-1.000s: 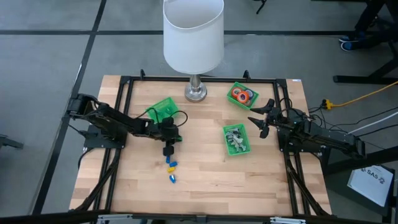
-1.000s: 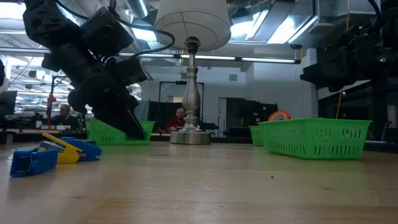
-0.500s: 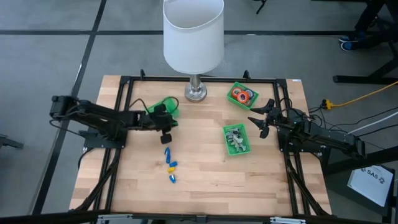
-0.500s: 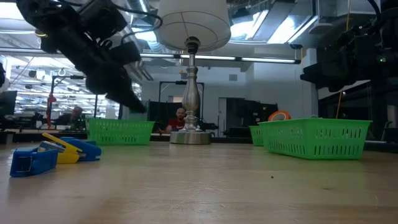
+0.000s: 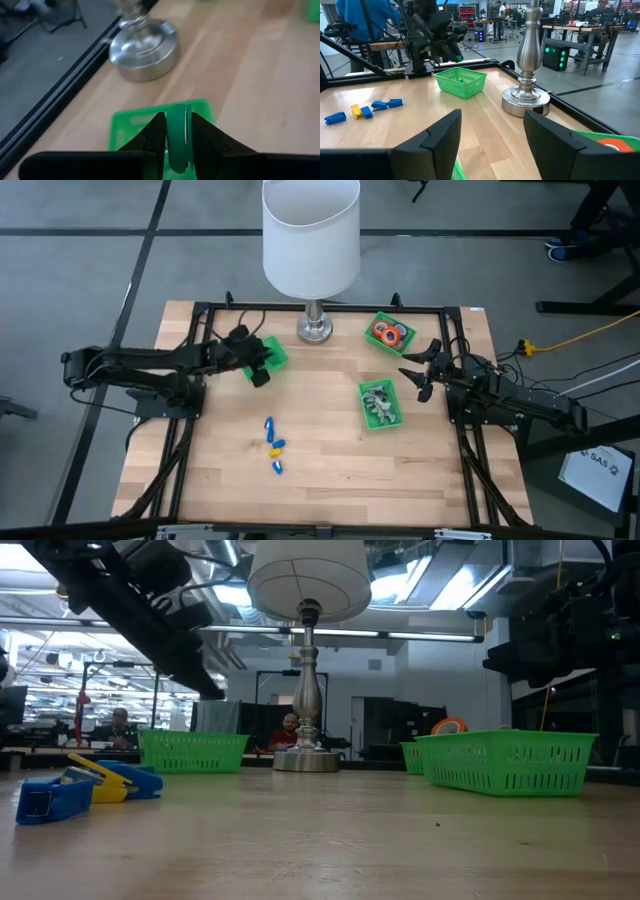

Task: Pick and place Stapler, Stapler remover, tape
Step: Put the green stapler into the left green bin, then put the blue stapler into the left green bin

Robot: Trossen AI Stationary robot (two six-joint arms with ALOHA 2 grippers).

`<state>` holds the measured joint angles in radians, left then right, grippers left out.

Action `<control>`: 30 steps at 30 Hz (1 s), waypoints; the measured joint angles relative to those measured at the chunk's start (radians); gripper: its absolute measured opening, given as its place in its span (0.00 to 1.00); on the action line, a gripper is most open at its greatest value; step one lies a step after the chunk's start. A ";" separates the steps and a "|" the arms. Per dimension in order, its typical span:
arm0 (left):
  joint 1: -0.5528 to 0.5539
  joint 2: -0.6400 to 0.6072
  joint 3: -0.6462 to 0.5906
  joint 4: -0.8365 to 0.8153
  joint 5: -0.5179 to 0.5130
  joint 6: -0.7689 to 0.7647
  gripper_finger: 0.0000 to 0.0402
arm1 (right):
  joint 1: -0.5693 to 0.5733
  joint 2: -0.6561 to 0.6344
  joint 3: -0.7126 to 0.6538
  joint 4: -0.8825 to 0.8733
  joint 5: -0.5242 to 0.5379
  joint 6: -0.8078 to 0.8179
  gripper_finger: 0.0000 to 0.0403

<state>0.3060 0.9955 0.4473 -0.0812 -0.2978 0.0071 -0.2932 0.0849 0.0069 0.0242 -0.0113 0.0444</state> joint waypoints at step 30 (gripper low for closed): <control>0.131 0.071 0.000 -0.095 -0.026 -0.012 0.30 | 0.000 0.000 0.000 0.000 0.000 0.000 0.55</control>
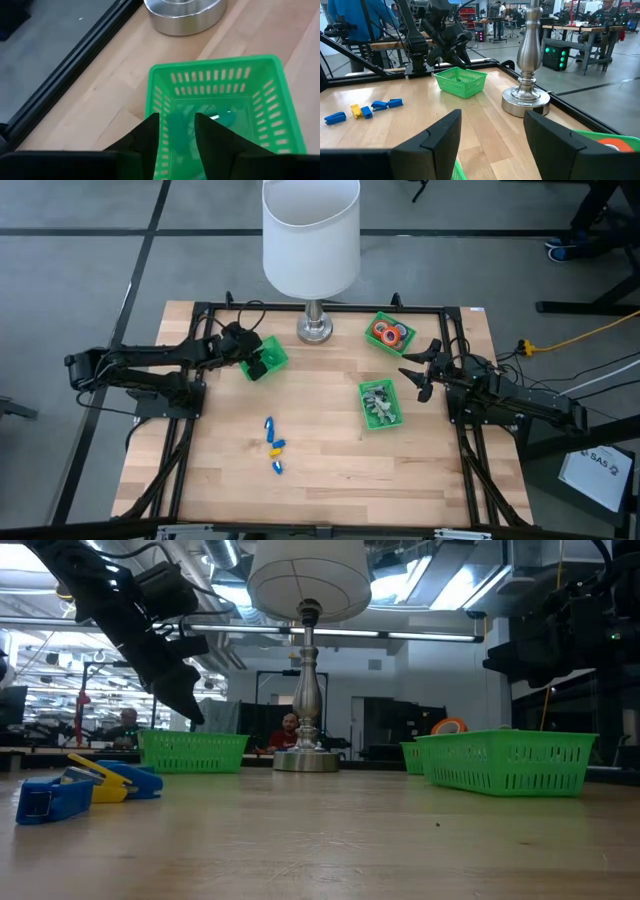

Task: Pick and place Stapler, Stapler remover, tape
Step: Put the blue stapler into the left green bin

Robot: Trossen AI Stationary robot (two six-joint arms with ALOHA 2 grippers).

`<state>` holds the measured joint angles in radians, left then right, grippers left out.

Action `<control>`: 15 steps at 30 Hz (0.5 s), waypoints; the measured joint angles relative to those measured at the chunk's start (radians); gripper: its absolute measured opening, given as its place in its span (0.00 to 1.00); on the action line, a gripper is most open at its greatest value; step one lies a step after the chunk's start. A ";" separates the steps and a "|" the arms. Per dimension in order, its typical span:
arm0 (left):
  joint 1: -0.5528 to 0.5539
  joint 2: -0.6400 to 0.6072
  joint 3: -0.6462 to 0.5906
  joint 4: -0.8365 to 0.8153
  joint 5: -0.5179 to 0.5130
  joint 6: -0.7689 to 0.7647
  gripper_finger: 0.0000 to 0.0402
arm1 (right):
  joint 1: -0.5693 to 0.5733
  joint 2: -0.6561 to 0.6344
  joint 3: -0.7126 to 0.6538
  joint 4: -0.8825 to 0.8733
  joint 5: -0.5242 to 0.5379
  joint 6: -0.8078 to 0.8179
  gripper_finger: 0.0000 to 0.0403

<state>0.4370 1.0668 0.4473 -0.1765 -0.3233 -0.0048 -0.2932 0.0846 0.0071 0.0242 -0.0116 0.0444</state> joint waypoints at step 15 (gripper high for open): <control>-0.048 -0.015 0.000 0.001 -0.005 0.029 0.41 | 0.000 0.000 0.000 0.000 0.000 0.000 0.55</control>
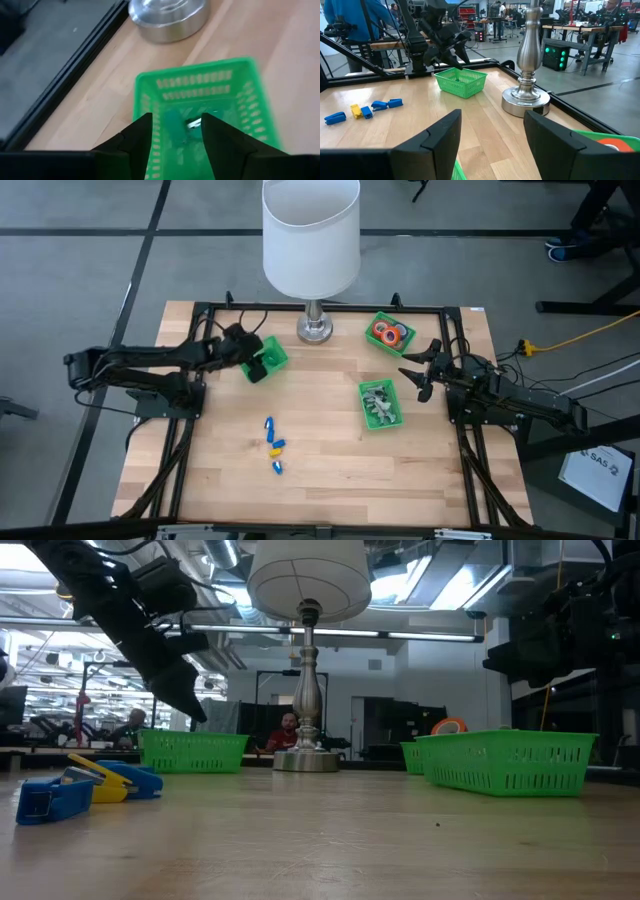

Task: Pick and place Stapler, Stapler remover, tape
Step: Put the blue stapler into the left green bin

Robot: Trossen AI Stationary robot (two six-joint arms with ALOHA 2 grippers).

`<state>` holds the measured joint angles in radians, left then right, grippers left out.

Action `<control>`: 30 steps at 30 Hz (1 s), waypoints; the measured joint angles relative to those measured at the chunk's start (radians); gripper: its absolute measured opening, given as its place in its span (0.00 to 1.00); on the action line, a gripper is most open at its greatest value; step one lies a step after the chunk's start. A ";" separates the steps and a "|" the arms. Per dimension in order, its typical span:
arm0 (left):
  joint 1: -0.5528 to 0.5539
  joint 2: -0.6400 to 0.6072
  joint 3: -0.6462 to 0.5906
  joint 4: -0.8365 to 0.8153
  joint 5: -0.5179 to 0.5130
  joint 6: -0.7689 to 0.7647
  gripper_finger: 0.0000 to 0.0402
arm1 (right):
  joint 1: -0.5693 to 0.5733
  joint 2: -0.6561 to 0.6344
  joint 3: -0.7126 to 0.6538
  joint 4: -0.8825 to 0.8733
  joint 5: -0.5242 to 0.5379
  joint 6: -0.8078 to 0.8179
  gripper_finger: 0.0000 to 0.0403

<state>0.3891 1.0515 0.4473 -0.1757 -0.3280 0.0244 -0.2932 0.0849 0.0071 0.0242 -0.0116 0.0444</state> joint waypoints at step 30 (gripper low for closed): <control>-0.472 -0.179 0.000 -0.001 0.121 0.128 0.41 | 0.000 0.000 0.000 0.000 0.000 0.000 0.55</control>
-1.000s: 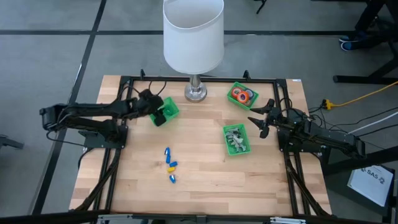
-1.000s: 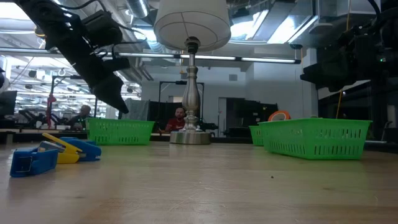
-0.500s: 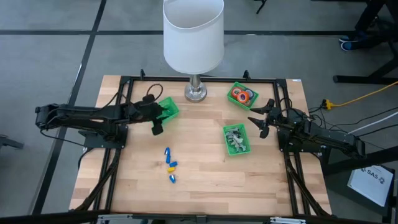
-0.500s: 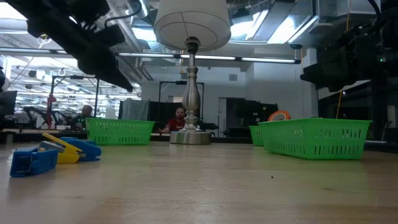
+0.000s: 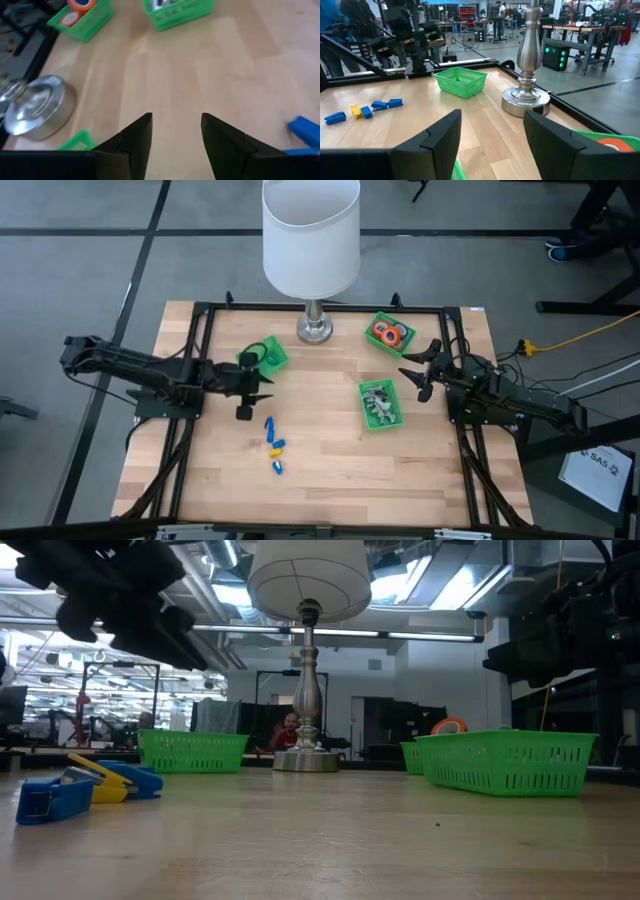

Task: Pick and place Stapler, Stapler remover, tape
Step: Put the blue stapler into the left green bin

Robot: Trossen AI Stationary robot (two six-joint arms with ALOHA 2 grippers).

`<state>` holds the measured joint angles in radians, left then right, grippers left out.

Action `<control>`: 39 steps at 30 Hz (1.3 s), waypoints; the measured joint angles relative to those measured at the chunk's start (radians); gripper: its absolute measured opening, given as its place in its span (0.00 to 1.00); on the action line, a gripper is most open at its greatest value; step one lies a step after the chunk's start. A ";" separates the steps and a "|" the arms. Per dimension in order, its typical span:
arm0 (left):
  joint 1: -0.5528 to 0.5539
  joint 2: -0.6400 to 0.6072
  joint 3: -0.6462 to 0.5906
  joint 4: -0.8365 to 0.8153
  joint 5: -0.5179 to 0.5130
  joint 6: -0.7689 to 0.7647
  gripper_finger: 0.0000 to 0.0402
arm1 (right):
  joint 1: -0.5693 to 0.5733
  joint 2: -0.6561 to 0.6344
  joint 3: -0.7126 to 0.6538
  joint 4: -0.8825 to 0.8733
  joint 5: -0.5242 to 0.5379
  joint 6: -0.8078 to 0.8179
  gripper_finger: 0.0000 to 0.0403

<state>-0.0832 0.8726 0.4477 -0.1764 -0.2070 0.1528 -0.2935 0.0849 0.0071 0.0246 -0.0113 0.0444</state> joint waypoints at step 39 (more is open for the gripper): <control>-0.275 0.314 0.000 -0.017 0.068 0.269 0.41 | 0.000 0.000 0.000 0.000 0.000 0.000 0.55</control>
<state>-0.3584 1.1870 0.4480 -0.1936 -0.1394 0.4214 -0.2932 0.0848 0.0071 0.0243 -0.0116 0.0444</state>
